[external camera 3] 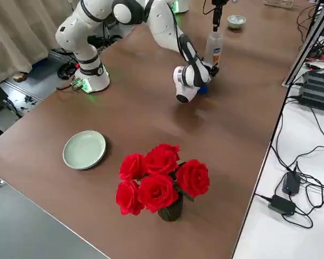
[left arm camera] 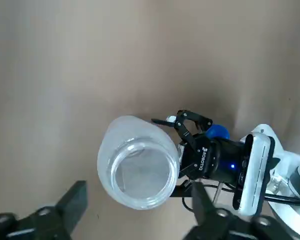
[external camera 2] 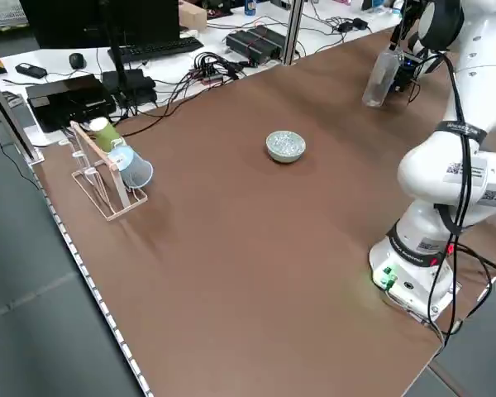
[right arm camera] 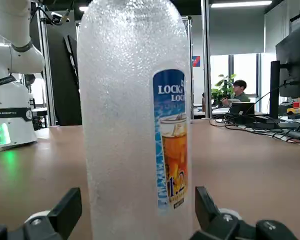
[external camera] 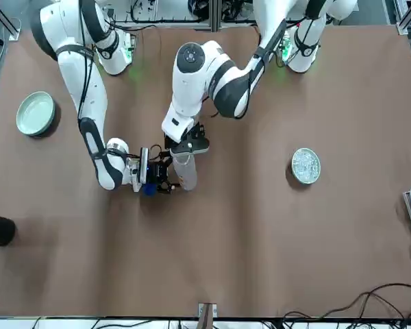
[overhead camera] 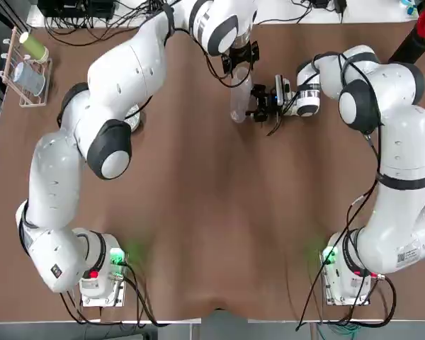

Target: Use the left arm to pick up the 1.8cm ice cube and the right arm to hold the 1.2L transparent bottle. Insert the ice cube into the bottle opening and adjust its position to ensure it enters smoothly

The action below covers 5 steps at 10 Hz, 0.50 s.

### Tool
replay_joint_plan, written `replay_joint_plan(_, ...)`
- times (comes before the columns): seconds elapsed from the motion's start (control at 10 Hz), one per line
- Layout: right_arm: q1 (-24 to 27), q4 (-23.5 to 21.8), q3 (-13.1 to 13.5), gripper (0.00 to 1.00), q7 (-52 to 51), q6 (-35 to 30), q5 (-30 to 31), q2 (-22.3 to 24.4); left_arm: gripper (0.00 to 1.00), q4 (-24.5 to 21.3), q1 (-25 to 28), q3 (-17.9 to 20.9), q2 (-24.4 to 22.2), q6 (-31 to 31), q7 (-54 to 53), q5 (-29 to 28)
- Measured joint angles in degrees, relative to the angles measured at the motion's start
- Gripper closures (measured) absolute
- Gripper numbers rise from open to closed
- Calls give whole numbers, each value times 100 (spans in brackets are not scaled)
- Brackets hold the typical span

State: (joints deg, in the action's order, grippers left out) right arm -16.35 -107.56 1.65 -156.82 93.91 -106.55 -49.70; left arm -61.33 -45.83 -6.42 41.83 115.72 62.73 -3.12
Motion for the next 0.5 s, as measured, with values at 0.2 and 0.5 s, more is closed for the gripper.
replay_joint_plan(0.2, 0, 0, 0, 0, 0, -1, 0, 0, 0, 11, -1, 0, 0, 0, -1, -1)
replay_joint_plan(0.5, 20, 12, 7, 0, 1, -43, 0, 0, 0, 77, 12, 12, -9, -3, -62, -22)
